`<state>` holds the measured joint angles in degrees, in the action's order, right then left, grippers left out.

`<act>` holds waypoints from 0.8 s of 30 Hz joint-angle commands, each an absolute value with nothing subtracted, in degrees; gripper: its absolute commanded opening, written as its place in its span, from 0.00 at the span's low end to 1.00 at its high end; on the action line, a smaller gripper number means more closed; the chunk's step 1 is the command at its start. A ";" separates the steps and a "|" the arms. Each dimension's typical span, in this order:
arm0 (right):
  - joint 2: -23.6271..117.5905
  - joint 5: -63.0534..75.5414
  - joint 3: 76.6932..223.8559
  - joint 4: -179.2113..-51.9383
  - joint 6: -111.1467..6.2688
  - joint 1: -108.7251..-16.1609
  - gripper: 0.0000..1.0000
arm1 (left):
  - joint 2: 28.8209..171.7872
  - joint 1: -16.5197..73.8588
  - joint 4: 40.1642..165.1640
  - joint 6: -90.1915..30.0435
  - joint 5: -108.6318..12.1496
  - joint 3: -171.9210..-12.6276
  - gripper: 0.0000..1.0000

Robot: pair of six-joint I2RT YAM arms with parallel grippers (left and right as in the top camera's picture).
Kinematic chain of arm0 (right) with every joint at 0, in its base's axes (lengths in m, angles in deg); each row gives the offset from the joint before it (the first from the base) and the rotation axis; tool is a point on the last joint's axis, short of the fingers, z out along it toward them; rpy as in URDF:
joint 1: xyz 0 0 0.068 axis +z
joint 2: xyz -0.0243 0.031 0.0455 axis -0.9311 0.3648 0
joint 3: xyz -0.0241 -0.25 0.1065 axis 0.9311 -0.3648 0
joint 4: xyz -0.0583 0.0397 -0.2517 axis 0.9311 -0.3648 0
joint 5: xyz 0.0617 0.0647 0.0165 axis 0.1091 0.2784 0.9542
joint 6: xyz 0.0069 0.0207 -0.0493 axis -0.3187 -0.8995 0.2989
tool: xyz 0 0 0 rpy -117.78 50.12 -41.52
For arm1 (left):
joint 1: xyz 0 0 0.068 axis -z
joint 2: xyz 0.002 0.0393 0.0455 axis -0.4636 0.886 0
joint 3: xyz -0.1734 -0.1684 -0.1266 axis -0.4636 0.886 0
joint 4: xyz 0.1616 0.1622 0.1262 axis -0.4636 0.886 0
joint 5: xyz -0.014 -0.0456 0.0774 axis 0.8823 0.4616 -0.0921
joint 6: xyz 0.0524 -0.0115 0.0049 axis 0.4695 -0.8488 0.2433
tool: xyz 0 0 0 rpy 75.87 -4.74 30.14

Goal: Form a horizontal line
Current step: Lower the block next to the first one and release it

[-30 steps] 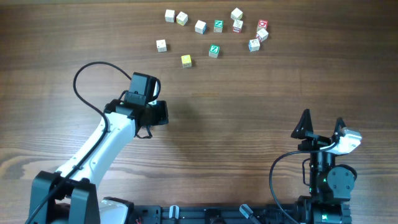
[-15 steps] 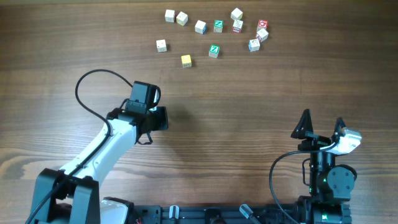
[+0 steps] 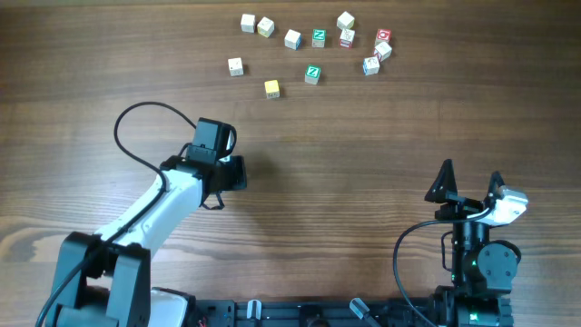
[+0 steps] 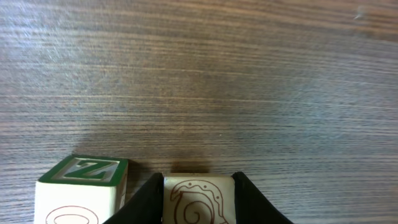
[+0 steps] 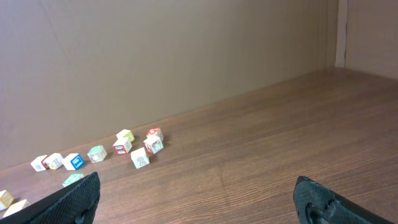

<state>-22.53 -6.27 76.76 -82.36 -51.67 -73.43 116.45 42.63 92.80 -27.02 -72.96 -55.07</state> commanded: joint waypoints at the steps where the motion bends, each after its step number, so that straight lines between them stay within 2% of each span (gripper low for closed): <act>1: -22.77 -5.33 76.69 -82.06 -50.71 -73.71 1.00 | 117.60 42.78 92.38 -27.31 -73.62 -54.70 0.34; 9: -22.77 -5.33 76.69 -82.06 -50.71 -73.71 1.00 | 117.60 42.78 91.88 -27.31 -73.60 -54.70 0.38; 24: -22.77 -5.33 76.69 -82.08 -50.71 -73.71 1.00 | 117.60 42.78 91.75 -27.29 -73.62 -54.70 0.41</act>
<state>-22.51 -6.27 76.76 -82.36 -51.67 -73.43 117.06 42.63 91.97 -27.02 -72.96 -55.07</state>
